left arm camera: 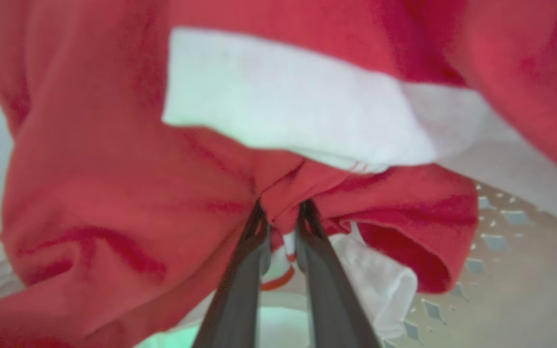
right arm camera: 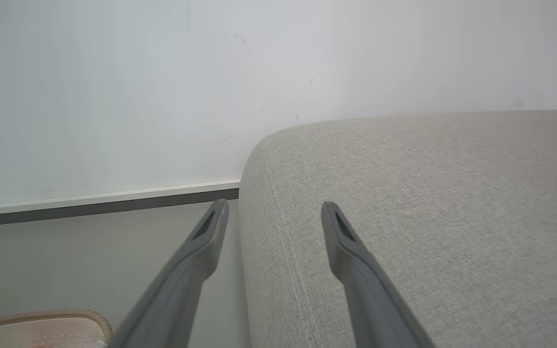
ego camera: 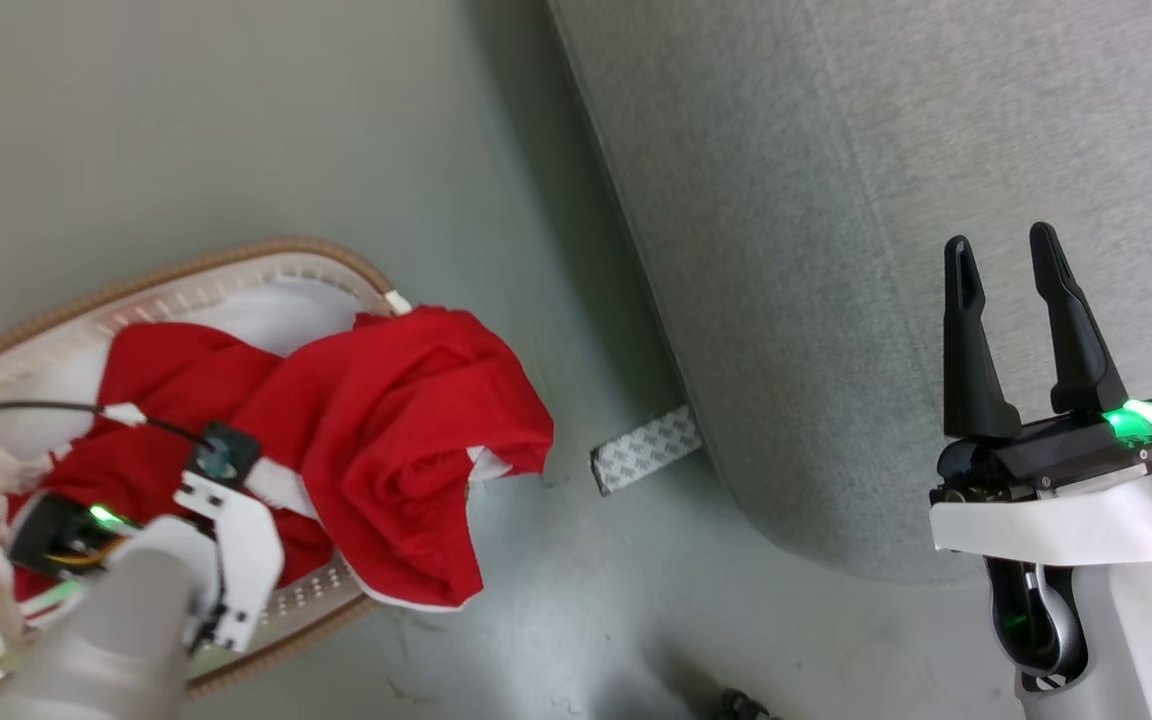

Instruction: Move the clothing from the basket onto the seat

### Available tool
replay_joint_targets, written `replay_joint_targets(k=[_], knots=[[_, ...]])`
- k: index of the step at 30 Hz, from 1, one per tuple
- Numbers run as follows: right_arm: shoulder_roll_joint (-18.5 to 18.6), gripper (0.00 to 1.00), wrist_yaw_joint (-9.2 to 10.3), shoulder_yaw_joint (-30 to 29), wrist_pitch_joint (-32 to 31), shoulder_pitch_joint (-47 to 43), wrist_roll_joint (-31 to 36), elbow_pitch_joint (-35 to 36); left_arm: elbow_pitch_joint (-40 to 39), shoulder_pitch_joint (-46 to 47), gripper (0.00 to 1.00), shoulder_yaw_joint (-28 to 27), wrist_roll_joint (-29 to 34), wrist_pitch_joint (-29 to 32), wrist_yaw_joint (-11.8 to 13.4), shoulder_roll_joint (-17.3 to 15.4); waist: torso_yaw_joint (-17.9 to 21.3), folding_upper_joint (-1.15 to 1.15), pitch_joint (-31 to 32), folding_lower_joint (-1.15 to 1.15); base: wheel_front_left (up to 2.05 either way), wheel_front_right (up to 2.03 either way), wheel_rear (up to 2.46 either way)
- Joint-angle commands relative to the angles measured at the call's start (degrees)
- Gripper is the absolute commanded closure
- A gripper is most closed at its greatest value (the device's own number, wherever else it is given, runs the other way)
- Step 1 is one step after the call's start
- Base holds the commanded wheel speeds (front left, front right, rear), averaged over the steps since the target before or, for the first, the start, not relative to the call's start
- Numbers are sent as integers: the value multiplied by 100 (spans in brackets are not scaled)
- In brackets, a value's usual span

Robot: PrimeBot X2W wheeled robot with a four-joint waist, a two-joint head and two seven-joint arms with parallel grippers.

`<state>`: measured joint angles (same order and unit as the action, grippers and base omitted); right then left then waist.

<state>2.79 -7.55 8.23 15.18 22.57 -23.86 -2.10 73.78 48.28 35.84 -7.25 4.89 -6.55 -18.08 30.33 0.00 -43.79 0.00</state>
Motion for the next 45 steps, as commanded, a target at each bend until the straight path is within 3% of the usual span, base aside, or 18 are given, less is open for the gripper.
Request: replay_joint_targets(k=[1, 23, 35, 45], knots=[[19, 0, 12, -42, -5, 41, 105, -52, 6, -135, 100, -64, -110, -143, 17, 133, -131, 0, 336, 0, 0, 0, 0], [21, 0, 12, -108, -5, -784, 957, -626, -125, -1279, 100, -691, -1355, -1894, -78, 1203, -1541, 0, 3318, 0, 0, 0, 0], [20, 0, 12, -174, -5, -1147, 1049, -694, -1161, -1451, 100, -755, -1824, -2008, -95, 1365, -2218, 0, 3901, 0, 0, 0, 0], [21, 0, 12, -83, -5, -1315, 1014, -722, -2499, -1642, 100, -969, -2034, -2005, -96, 1305, -2450, 0, 4112, 0, 0, 0, 0]])
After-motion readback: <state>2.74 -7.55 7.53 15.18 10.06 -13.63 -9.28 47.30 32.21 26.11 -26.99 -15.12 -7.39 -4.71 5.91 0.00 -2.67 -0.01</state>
